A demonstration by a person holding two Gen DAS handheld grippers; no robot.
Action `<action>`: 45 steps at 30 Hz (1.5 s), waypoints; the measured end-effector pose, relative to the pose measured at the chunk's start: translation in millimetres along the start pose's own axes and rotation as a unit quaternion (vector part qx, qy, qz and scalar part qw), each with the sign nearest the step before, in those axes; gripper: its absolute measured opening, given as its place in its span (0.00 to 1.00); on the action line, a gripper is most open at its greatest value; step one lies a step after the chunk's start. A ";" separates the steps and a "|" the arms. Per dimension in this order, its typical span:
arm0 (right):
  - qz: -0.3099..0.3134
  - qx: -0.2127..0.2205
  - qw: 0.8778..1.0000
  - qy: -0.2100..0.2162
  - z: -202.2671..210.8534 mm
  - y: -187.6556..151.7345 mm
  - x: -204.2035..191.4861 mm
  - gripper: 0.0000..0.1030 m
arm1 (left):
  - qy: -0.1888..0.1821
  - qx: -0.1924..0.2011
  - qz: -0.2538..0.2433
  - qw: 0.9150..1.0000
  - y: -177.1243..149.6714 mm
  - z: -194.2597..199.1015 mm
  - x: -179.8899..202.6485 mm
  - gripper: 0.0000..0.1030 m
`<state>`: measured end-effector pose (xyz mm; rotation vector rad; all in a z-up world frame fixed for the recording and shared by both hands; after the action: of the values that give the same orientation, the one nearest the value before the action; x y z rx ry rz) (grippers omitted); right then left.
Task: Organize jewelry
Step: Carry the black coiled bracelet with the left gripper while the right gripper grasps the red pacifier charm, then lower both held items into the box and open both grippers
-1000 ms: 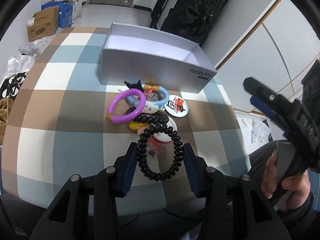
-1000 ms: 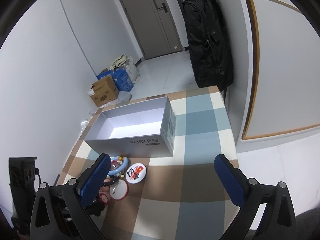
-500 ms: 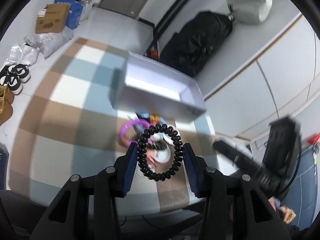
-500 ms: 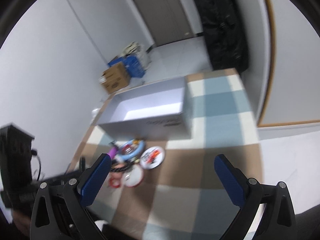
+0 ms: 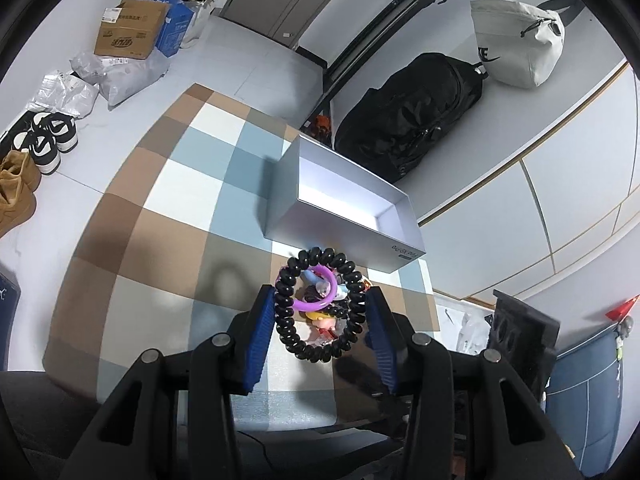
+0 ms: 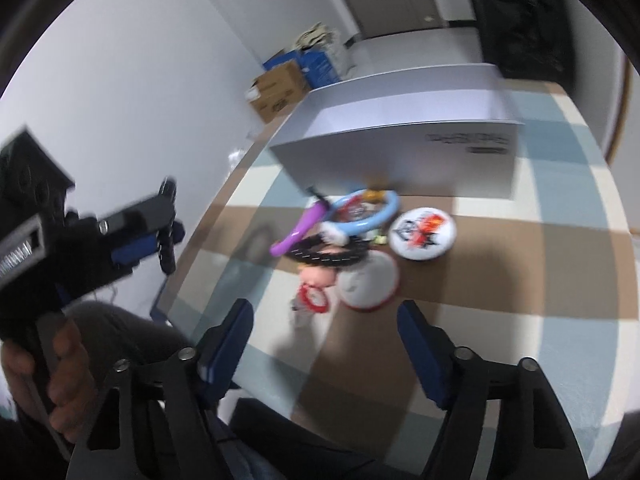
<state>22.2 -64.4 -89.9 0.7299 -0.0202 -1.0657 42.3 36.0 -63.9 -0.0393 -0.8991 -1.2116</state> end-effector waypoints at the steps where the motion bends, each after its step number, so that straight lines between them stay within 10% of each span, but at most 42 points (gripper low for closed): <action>1: 0.011 -0.002 1.000 -0.003 -2.2 0.3 -3.2 0.62 | 0.001 0.000 -0.001 1.000 0.1 0.5 -1.2 0.38; 10: 0.122 -0.028 0.988 -0.092 -25.8 -8.5 -20.6 0.19 | 0.003 0.000 -0.002 1.000 1.7 4.3 -8.5 0.38; 28: 0.050 0.021 0.998 -0.028 12.8 17.4 -0.5 0.19 | 0.020 -0.010 -0.016 1.000 11.5 -11.8 5.7 0.38; 45: 0.007 0.085 0.996 0.003 40.4 137.7 55.1 0.19 | 0.044 -0.031 -0.092 0.994 75.4 -64.7 60.2 0.38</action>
<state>144.2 -92.1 -0.6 0.8859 -0.1112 -1.0572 144.8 -12.3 -38.2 0.0469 -0.8011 -1.4014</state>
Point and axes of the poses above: each gripper's, at about its wrist camera, not at the fingertips, and z roughly against the way its jaws point, x to its right, y to its top, the point moved 8 cm from there along -z, roughly the way its jaws point, and after that the axes turned 4 degrees about z, right-handed, at the moved point
